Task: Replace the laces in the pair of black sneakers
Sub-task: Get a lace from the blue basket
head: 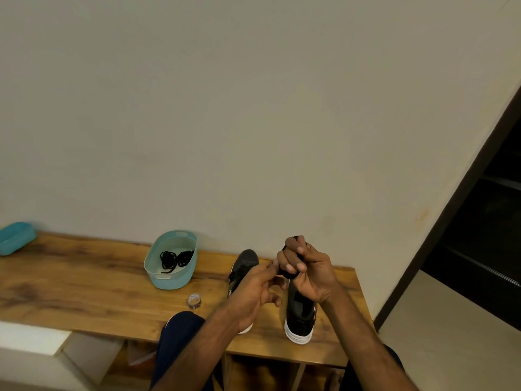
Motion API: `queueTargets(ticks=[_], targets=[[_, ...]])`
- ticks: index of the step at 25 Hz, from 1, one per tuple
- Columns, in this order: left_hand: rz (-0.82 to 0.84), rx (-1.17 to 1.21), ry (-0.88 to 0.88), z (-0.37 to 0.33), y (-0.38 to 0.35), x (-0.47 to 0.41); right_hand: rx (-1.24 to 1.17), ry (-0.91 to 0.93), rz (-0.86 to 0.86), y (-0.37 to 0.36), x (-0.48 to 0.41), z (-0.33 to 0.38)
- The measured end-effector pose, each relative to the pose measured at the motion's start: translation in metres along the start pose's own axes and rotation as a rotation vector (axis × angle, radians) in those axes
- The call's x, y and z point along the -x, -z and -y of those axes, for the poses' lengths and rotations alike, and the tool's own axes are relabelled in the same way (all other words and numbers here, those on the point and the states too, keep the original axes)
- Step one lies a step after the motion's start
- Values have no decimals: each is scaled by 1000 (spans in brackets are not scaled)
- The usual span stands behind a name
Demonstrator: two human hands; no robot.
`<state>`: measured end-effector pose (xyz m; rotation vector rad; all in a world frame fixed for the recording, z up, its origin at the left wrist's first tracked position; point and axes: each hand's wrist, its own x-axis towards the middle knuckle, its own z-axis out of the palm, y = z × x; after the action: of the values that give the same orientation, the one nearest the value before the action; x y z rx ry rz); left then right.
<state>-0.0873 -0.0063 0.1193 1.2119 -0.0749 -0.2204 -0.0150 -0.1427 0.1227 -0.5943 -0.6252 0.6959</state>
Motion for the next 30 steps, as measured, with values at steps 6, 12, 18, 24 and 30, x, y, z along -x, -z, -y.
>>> queueTargets(ticks=[6,12,18,24,30], targets=[[-309,-239,-49,10,-8,1,143,-84,-38,13,1,-6],[-318,-509,-206,7,-1,1,280,-173,-24,17,8,5],[-240,-400,-166,-6,2,3,176,-33,-174,10,9,-16],[-166,-569,-179,-11,11,13,164,-46,-200,15,18,-22],[-122,-532,-154,-7,12,10,65,-22,-75,9,20,-16]])
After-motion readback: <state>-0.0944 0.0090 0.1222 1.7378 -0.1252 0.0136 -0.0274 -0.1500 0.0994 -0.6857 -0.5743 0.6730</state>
